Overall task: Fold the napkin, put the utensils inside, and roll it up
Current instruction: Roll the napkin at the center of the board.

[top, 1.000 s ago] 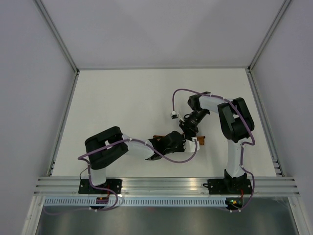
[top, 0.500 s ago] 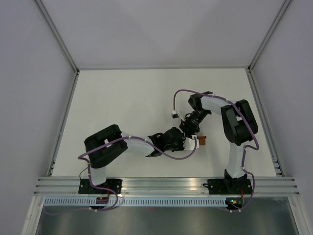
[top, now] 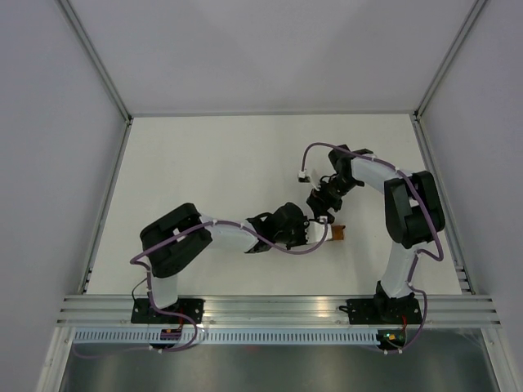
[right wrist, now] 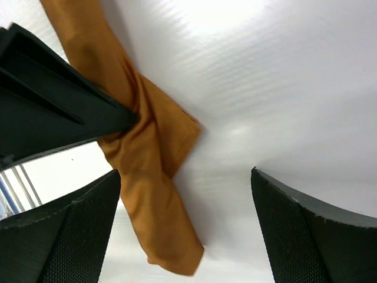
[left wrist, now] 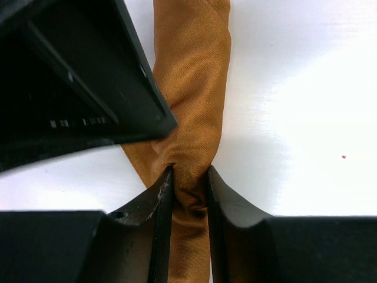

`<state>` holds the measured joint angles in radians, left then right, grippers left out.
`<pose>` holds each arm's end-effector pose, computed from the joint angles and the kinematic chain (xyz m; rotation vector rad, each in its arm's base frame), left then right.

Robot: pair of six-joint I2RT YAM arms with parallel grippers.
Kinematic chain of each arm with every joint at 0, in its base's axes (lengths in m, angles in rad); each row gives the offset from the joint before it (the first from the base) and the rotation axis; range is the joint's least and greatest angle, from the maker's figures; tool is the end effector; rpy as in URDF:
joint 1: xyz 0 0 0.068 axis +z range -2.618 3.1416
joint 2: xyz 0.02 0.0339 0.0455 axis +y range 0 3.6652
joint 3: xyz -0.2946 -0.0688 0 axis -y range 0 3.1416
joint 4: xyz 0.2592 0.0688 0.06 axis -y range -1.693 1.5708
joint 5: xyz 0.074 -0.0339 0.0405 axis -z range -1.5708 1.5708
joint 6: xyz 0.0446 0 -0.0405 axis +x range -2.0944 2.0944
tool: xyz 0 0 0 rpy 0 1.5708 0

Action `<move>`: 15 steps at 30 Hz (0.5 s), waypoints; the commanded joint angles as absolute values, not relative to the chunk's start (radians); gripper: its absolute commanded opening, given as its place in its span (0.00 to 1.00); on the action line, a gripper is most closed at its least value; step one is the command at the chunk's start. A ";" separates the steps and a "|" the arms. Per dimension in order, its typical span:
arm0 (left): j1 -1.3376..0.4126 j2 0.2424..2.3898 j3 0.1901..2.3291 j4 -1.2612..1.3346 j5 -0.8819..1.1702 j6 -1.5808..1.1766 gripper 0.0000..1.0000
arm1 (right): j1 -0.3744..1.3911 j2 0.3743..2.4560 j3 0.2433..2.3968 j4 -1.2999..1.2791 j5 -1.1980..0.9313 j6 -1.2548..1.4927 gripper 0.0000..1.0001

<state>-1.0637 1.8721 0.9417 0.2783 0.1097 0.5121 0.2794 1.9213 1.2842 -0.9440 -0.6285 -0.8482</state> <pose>0.1922 -0.3559 0.1510 1.6388 1.5443 -0.4221 0.3427 0.1256 0.1742 -1.5143 2.4039 0.8904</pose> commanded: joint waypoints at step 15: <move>-0.874 2.071 1.268 -0.316 0.604 0.408 0.20 | 0.127 1.459 1.043 -0.616 -0.598 -0.756 0.77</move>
<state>-0.9054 1.9930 1.2335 -0.0925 0.4595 0.4515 0.1268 1.5608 1.1164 -0.7319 -0.6018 -0.7795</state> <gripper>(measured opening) 0.306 0.772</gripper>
